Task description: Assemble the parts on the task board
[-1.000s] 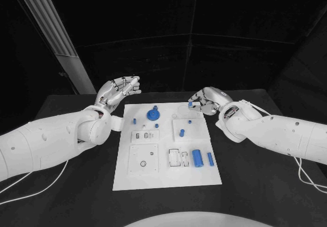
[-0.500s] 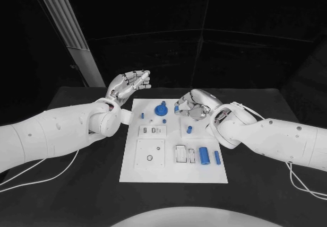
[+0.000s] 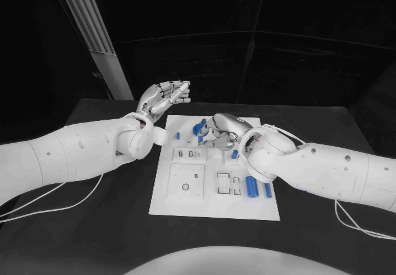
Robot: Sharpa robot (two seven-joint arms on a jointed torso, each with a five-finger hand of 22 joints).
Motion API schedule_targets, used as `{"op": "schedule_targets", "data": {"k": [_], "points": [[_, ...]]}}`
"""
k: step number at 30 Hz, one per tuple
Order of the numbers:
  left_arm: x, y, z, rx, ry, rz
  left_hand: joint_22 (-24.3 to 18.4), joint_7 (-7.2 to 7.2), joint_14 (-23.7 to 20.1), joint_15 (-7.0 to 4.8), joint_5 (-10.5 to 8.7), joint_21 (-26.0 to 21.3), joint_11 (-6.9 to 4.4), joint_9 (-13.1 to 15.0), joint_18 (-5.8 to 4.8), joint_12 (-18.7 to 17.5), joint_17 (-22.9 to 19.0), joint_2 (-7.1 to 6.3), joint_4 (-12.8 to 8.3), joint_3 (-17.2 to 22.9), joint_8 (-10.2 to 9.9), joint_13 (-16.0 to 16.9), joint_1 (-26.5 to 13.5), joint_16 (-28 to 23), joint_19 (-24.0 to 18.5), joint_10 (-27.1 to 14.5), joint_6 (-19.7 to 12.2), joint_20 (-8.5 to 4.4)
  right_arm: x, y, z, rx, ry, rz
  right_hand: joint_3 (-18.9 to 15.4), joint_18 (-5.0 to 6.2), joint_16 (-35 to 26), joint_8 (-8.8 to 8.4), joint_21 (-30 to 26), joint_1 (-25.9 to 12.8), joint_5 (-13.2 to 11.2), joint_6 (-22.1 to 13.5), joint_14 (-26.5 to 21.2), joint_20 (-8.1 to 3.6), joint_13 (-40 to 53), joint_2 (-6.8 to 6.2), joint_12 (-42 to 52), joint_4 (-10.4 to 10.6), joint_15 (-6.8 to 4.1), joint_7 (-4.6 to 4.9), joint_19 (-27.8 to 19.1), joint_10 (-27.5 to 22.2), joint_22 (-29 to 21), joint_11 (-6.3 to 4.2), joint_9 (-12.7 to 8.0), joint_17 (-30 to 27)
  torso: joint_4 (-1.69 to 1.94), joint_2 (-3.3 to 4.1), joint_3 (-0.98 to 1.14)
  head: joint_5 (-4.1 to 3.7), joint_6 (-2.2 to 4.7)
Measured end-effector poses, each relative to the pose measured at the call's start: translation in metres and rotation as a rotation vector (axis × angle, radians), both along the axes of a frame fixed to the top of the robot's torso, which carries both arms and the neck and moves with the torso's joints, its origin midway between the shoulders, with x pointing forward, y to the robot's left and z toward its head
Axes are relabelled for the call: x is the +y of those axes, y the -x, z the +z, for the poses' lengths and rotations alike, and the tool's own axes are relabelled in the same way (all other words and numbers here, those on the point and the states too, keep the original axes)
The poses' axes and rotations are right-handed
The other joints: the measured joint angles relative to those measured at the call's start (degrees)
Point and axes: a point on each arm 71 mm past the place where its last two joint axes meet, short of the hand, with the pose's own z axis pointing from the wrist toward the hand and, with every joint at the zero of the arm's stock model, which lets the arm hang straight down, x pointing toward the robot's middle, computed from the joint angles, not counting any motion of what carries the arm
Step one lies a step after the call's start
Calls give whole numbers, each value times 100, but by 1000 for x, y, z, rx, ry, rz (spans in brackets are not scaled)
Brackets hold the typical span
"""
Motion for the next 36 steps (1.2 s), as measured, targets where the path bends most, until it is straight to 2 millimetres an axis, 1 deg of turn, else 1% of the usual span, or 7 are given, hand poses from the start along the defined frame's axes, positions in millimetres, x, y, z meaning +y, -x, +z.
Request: {"op": "schedule_targets", "data": {"k": [1,7,15,16,21,26,36], "points": [[0,0,0,0,0,0,0,0,0,0,0,0,0,0,0,0,0,0,0,0,12,0,0,0,0,0,0,0,2,0,-1,1,7,0,2,0,0,0,0,0,0,0,-18,14,0,0,0,-2,18,0,15,-10,0,10,0,0,-1,2,0,-2,-1],[0,0,0,0,0,0,0,0,0,0,0,0,0,2,0,0,0,22,0,0,12,0,22,0,-20,0,0,-20,9,0,-11,17,46,-14,19,0,0,-35,0,1,51,0,-20,22,0,1,0,-20,20,1,22,-21,0,21,0,0,-1,9,1,-27,-21],[0,0,0,-1,-1,0,1,0,0,0,0,0,0,6,0,0,0,22,0,0,12,0,22,0,-20,0,0,-20,13,4,-26,48,85,-43,3,0,0,-68,0,3,84,7,-2,43,0,2,0,-36,43,7,2,-12,0,53,0,0,-4,13,9,-28,-40],[0,0,0,-1,-1,1,1,0,0,0,0,0,0,6,1,0,0,22,0,0,12,0,22,0,-20,0,0,-20,13,4,-27,51,90,-46,3,1,0,-75,0,3,84,10,-21,43,0,2,0,-36,62,10,2,-20,0,61,0,0,-7,14,9,-28,-44],[0,-1,0,-1,-1,2,-4,-21,0,0,0,0,0,5,0,0,0,22,0,0,12,0,22,0,-20,0,-21,-20,14,6,-35,67,111,-59,3,0,0,-100,0,11,84,30,-21,43,0,10,0,-36,61,30,2,-20,0,61,0,0,-13,14,10,-41,-68],[0,-1,0,-1,-1,2,-4,-21,0,0,0,0,0,5,0,0,0,22,0,0,12,0,22,0,-20,0,-21,-20,17,6,-38,69,124,-67,3,0,0,-116,0,11,112,34,-21,55,0,10,0,-36,61,34,14,-20,0,61,0,0,-12,13,12,-58,-65],[1,-1,0,0,-1,3,-3,-21,0,0,0,0,0,5,0,0,0,22,0,0,12,0,22,0,-20,0,-21,-20,18,4,-40,59,130,-75,2,1,0,-105,0,11,112,36,-21,63,0,10,0,-36,61,36,22,-20,0,61,0,0,-8,5,12,-54,-64]]}}
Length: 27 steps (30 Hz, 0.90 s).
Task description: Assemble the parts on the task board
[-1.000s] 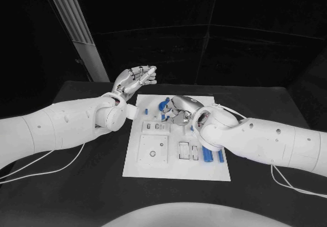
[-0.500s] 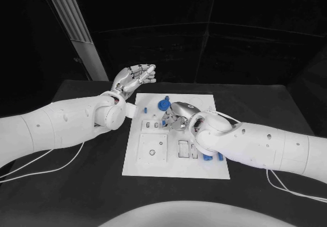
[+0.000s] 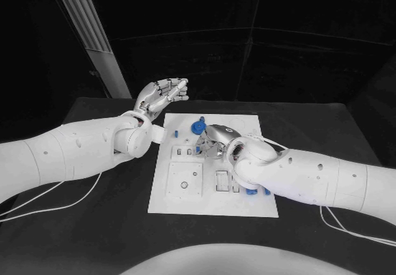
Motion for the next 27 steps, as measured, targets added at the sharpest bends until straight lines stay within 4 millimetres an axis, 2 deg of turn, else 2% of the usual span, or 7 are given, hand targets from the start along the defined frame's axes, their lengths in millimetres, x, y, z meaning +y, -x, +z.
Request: {"op": "schedule_targets", "data": {"k": [13,22,27], "points": [[1,0,0,0,0,1,1,0,0,0,0,0,0,-1,0,0,0,0,0,0,0,0,0,0,0,0,0,0,5,-1,1,-10,-6,3,-1,0,0,-7,0,-1,24,1,0,0,0,-1,0,-29,0,1,0,21,0,21,0,0,0,2,-7,-2,-13],[1,1,0,1,1,0,1,0,0,0,0,0,0,-1,0,0,0,0,0,0,0,0,0,0,0,0,0,0,9,-3,-1,-12,-4,3,-1,0,0,-29,0,-2,23,1,0,20,0,-2,0,-29,0,2,-20,0,0,41,-4,0,-3,-4,-9,21,-66],[1,1,0,1,1,0,1,0,0,0,0,0,0,-1,0,0,0,0,0,0,0,0,0,0,0,0,0,0,8,-3,-1,-10,-2,2,-19,0,0,-40,0,-20,22,3,19,20,0,-20,0,-12,18,3,-20,0,0,41,-8,4,-4,-4,-9,0,-57]]}}
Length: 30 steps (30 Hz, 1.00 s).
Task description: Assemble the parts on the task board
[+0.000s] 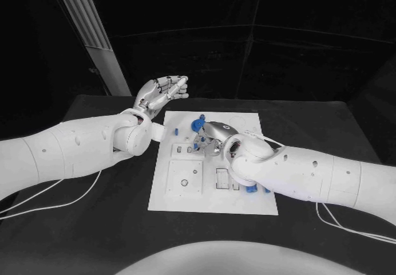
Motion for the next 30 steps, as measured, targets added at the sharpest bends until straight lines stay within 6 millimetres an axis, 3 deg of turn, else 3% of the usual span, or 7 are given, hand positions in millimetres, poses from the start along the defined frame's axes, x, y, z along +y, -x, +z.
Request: {"op": "schedule_targets", "data": {"k": [5,14,21,27,30], "points": [[0,0,0,0,0,1,0,0,0,0,0,0,0,0,0,0,0,0,0,0,0,0,0,0,0,0,0,0,0,0,-1,4,2,2,-1,0,0,-46,0,-6,-1,109,2,20,0,-7,0,0,2,109,20,0,0,0,-15,-1,-1,-1,0,-41,16],[0,0,0,0,-1,1,-5,0,0,0,29,0,0,0,0,0,0,0,0,0,22,0,0,0,0,0,0,0,0,1,-1,6,5,5,-16,0,0,-77,0,-30,-3,124,-19,20,0,-30,0,-14,23,124,20,21,0,21,-18,-1,0,-1,3,-83,21],[1,0,0,0,-1,2,-5,0,0,0,29,0,0,-1,0,0,0,0,0,0,21,0,0,0,0,0,0,0,1,1,-1,8,5,8,-80,0,0,-78,0,-114,-17,121,-19,43,0,-113,0,-16,23,128,2,0,0,42,-31,-1,3,4,4,-83,15],[0,0,0,-1,-1,2,-4,0,0,0,29,0,0,-1,0,0,0,0,0,0,22,0,0,0,0,0,0,0,2,1,-1,9,6,11,-133,-1,0,-171,0,-173,-28,-5,-18,71,0,-174,0,-69,64,225,8,12,0,96,-49,-2,4,7,5,-85,13],[1,0,0,-1,-1,2,-4,0,0,0,29,0,0,-1,0,0,0,0,0,0,21,0,0,0,0,0,0,0,2,2,-2,11,8,12,-147,-1,0,-187,0,-179,-35,-138,-18,103,0,-273,0,-88,105,278,20,10,0,153,-74,-2,5,7,5,-85,13]]}}
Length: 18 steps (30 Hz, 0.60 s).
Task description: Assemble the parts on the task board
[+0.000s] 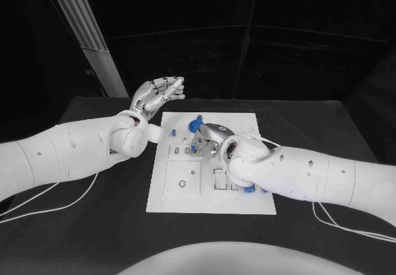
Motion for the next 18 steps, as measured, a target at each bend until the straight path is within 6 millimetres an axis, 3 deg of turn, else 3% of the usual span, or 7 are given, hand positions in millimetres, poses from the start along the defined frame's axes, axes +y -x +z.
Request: {"op": "schedule_targets", "data": {"k": [4,18], "points": [[0,0,0,0,0,0,0,0,0,0,0,0,0,0,0,0,0,0,0,0,0,0,0,0,0,0,0,0,0,0,-1,4,4,1,0,1,0,0,0,-1,-16,-111,0,42,0,-71,0,0,41,72,0,1,0,42,-5,0,0,-1,1,0,-5],[0,0,0,0,0,0,1,0,0,0,0,0,0,0,0,0,0,0,0,0,0,0,0,0,0,0,0,0,0,1,-1,7,9,4,16,1,0,0,0,60,-39,-235,-1,82,0,-131,0,-16,82,100,1,0,0,83,-4,-1,0,-3,-1,1,-7]]}}
